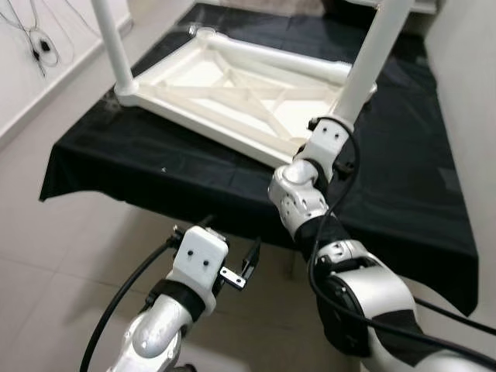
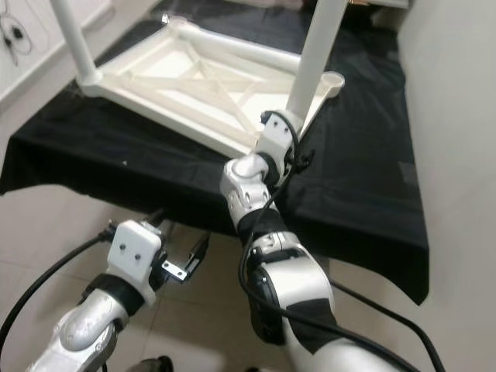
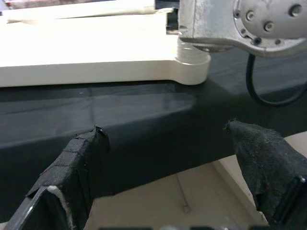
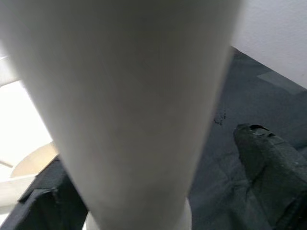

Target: Building children table

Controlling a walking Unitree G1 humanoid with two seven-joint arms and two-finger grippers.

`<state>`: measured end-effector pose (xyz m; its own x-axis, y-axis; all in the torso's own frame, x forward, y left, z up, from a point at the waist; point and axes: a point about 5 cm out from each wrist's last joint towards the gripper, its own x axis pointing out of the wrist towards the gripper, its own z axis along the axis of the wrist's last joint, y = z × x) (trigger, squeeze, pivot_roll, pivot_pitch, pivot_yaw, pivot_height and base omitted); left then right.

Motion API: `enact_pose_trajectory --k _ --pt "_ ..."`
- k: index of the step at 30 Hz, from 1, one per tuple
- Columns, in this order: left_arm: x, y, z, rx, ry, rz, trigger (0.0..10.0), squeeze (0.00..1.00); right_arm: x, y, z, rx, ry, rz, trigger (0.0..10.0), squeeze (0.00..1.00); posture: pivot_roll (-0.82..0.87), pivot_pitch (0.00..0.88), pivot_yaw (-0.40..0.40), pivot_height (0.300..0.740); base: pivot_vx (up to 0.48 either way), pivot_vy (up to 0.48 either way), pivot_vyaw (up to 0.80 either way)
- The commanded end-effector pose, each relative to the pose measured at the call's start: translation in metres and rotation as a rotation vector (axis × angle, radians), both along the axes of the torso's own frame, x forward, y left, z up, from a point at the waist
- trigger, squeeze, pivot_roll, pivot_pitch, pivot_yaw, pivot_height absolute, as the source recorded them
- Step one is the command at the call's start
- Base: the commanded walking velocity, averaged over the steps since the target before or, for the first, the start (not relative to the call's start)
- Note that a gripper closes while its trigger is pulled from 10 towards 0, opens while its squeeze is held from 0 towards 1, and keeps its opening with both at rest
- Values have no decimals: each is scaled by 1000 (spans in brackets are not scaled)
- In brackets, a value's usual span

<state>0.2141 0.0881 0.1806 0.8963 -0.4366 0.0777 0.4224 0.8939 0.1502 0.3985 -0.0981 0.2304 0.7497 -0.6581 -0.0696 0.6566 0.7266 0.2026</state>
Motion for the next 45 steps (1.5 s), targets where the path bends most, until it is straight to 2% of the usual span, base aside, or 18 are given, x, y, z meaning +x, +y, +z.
enact_pose_trajectory --k 1,9,10,13,14,16,17,18,22,23,27,28,29,31,33,36,38,45 --pt "-1 -1 -4 2 13 -2 10000 0 1 -3 3 29 -15 -9 10000 1000 138 183 -57 740 0 0 0" --pt "3 -1 -5 7 3 -5 10000 0 1 2 1 28 -55 78 10000 1000 130 168 -48 740 0 0 0" --pt "4 -1 -5 8 1 -5 10000 0 1 4 -1 33 -58 110 10000 0 128 164 -47 740 0 0 0" --pt "7 0 -6 10 -2 -4 10000 0 -1 7 -7 43 -57 174 10000 0 123 158 -44 740 0 0 0" --pt "8 1 -6 12 -4 -6 10000 0 -4 8 -9 35 -94 233 10000 0 115 149 -40 740 0 0 0" --pt "8 1 -6 12 -4 -6 10000 0 -4 8 -9 35 -94 233 10000 0 115 149 -40 740 0 0 0" --pt "9 1 -7 14 -4 -7 10000 0 -7 9 -10 27 -121 272 10000 0 113 144 -38 740 0 0 0" --pt "10 2 -7 14 -5 -8 10000 0 -11 9 -16 30 -115 318 10000 0 107 139 -36 740 0 0 0" --pt "11 2 -8 15 -6 -9 10000 0 -16 9 -21 26 -106 357 10000 0 104 136 -35 740 0 0 0" --pt "13 2 -9 16 -6 -12 10000 0 -22 8 -29 21 -94 417 10000 0 101 119 -31 740 0 0 0" --pt "14 2 -10 18 -7 -14 10000 0 -29 6 -35 0 -90 461 10000 0 99 115 -29 740 0 0 0" --pt "17 3 -15 22 8 -11 10000 0 -43 2 -47 -45 -108 557 10000 0 76 94 -25 740 0 0 0" --pt "17 3 -15 22 8 -11 10000 0 -43 2 -47 -45 -108 557 10000 0 76 94 -25 740 0 0 0" --pt "21 6 -26 -13 64 7 10000 0 -69 -5 -73 -120 -88 718 10000 0 69 82 -20 740 0 0 0" --pt "24 9 -37 -63 138 30 10000 0 -93 -17 -95 -172 -76 803 10000 0 57 61 -14 740 0 0 0" --pt "24 9 -37 -63 138 30 10000 0 -93 -17 -95 -172 -76 803 10000 0 57 61 -14 740 0 0 0" --pt "27 13 -48 -89 207 74 10000 0 -112 -24 -104 -192 -74 843 10000 0 39 34 -5 740 0 0 0" --pt "26 14 -63 -109 268 110 10000 0 -133 -31 -107 -163 -38 856 10000 0 5 4 -11 740 0 0 0"
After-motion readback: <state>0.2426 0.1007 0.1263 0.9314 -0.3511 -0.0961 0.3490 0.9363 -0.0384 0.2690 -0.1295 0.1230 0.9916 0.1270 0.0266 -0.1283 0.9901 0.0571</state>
